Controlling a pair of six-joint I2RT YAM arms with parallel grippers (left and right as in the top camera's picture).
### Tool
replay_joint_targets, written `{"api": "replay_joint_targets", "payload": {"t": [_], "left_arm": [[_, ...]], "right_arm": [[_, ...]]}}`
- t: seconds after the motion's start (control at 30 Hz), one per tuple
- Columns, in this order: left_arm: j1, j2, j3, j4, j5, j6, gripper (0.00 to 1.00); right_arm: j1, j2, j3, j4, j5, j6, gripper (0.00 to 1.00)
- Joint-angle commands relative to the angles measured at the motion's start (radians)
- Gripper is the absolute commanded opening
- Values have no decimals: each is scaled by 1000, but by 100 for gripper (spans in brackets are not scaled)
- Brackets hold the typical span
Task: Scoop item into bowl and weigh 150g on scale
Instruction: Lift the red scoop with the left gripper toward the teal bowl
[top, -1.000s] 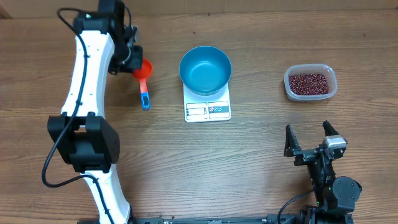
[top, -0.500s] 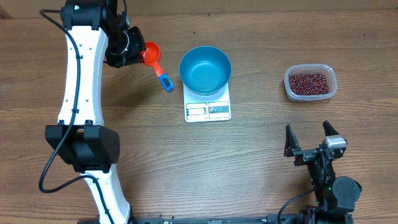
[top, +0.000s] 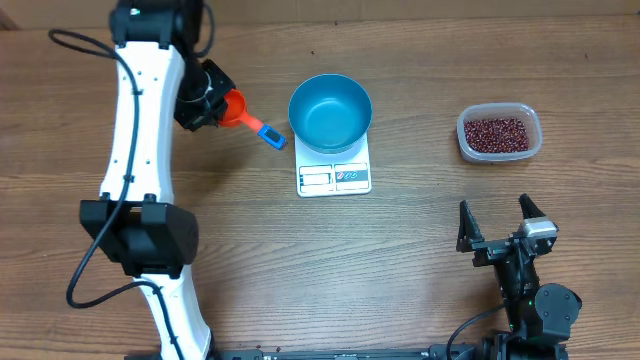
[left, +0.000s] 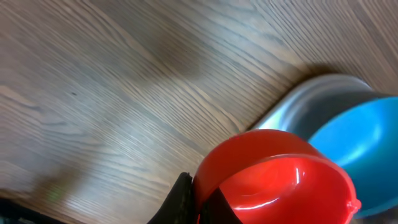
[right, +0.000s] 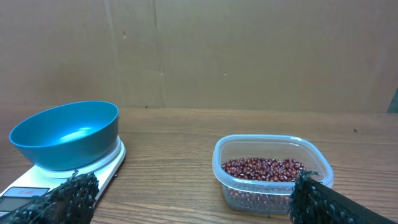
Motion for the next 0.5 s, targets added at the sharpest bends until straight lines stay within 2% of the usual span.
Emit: {"api": "replay_joint_targets", "payload": {"t": [0.0, 0.13, 0.47], "left_arm": [[-69, -2, 23, -3, -167, -88, 4], [-128, -2, 23, -3, -256, -155, 4], [-206, -2, 23, -3, -220, -176, 4]], "right_arm": [[5, -11, -11, 3, 10, 0, 100], [5, -11, -11, 3, 9, 0, 100], [5, -11, -11, 3, 10, 0, 100]]}}
